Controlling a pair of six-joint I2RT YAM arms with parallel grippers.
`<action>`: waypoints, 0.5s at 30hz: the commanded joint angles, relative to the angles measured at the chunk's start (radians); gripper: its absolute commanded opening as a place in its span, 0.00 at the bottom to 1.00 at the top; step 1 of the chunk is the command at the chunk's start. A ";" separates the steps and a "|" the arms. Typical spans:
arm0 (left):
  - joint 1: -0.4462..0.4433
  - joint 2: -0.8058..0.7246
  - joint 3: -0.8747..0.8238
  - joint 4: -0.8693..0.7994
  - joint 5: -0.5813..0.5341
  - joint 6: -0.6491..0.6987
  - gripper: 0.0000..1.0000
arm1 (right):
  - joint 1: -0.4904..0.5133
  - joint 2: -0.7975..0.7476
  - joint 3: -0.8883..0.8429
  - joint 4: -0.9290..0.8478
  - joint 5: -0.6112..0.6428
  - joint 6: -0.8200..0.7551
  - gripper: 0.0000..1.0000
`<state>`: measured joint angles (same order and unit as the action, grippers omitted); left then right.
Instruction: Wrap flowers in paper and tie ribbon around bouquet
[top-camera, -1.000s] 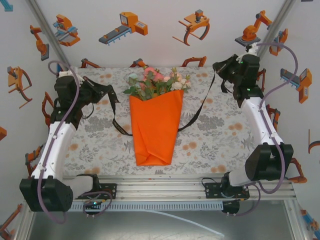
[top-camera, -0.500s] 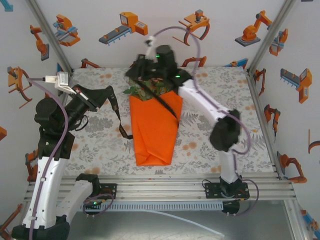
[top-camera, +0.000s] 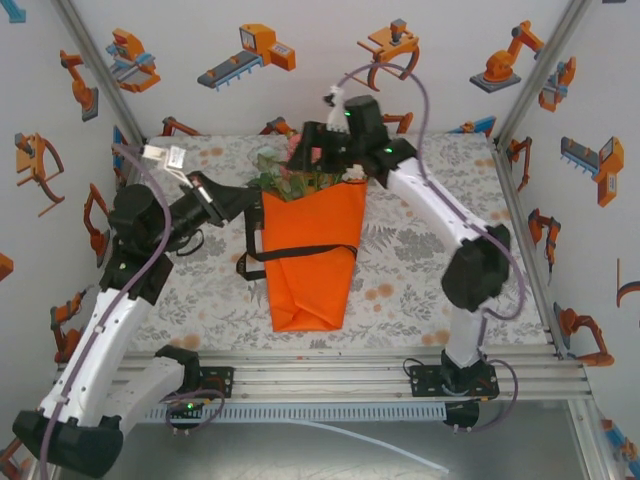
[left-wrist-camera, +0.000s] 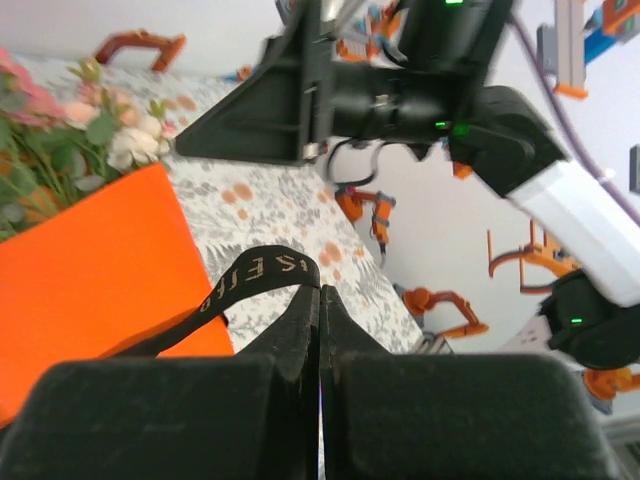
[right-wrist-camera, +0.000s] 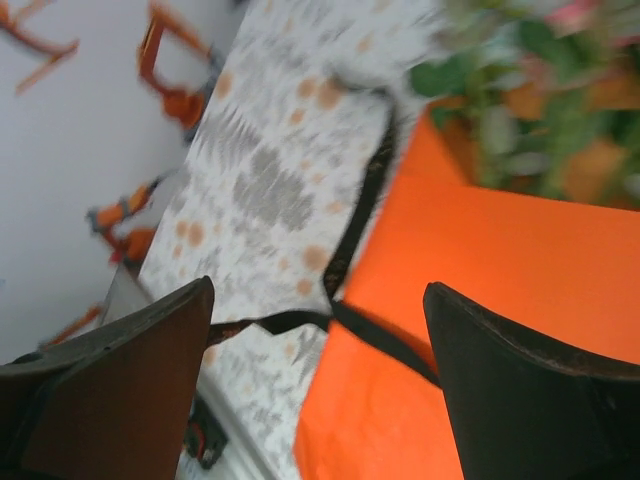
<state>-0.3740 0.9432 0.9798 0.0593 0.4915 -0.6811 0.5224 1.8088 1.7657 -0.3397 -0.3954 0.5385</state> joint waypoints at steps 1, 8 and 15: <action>-0.119 0.173 0.111 0.096 -0.082 0.093 0.02 | -0.076 -0.219 -0.260 0.174 0.200 0.083 0.76; -0.223 0.719 0.483 0.026 -0.105 0.206 0.00 | -0.203 -0.507 -0.570 0.150 0.430 0.143 0.76; -0.294 0.876 0.449 -0.075 -0.342 0.340 0.27 | -0.233 -0.550 -0.626 0.088 0.368 0.088 0.76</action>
<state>-0.6384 1.8336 1.4319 0.0498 0.2546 -0.4435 0.2920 1.2736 1.1629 -0.2382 -0.0261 0.6521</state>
